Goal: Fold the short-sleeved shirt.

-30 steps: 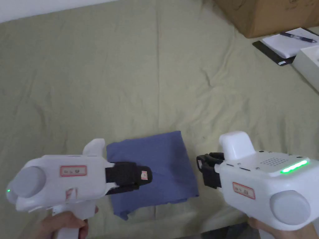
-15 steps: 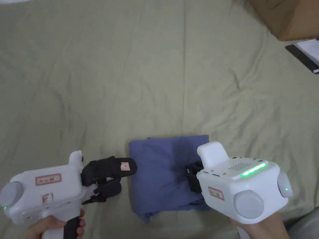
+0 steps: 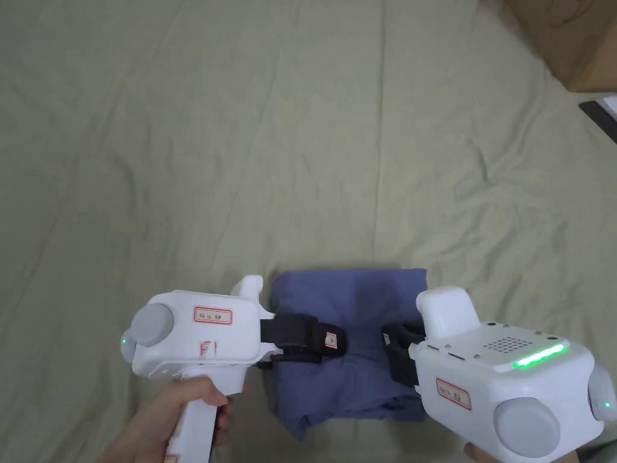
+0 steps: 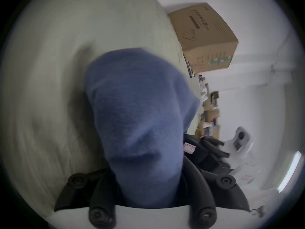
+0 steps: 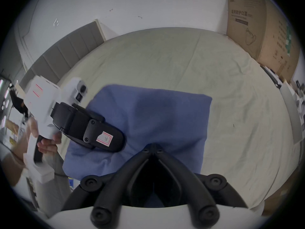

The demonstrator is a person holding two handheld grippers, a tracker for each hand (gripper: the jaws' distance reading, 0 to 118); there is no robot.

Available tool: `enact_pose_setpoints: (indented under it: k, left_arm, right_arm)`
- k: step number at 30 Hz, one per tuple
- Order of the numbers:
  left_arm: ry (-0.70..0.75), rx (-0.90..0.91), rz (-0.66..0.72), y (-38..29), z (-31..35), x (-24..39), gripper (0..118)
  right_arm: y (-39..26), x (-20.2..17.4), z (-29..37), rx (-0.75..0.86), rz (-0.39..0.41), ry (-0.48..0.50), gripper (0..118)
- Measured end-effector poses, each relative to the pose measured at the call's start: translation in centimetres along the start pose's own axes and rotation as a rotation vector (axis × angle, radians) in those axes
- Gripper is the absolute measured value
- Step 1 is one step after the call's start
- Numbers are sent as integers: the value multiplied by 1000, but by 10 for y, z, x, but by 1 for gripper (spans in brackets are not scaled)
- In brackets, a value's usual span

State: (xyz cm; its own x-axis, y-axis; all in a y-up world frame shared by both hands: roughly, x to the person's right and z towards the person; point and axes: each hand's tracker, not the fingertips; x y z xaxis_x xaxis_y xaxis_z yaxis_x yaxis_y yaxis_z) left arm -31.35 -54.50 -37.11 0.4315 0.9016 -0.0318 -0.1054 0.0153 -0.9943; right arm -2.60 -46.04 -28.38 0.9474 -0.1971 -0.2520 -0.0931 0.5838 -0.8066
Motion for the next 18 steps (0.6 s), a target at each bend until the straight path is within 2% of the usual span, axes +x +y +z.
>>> enact_pose_setpoints:
  k: [2, 5, 8, 9, 14, 18]
  left_arm:
    - [98, 37, -64, -4, 11, 13, 21]
    - [152, 54, -112, -3, 42, 21, 21]
    - [248, 63, -122, 2, 100, 23, 21]
    - [307, 94, -163, 5, 130, 20, 21]
    - [566, 167, -128, 21, 259, 5, 21]
    - [830, 180, -125, 36, 343, -2, 21]
  right_arm:
    - [4, -12, 15, 129, -43, -24, 0]
    - [18, -39, 43, 287, -44, -13, 0]
    - [30, -67, 65, 403, 22, -26, 0]
    - [32, -76, 72, 443, 35, -24, 0]
    - [44, -103, 86, 498, 65, -11, 0]
    - [48, -111, 79, 477, 49, 13, 0]
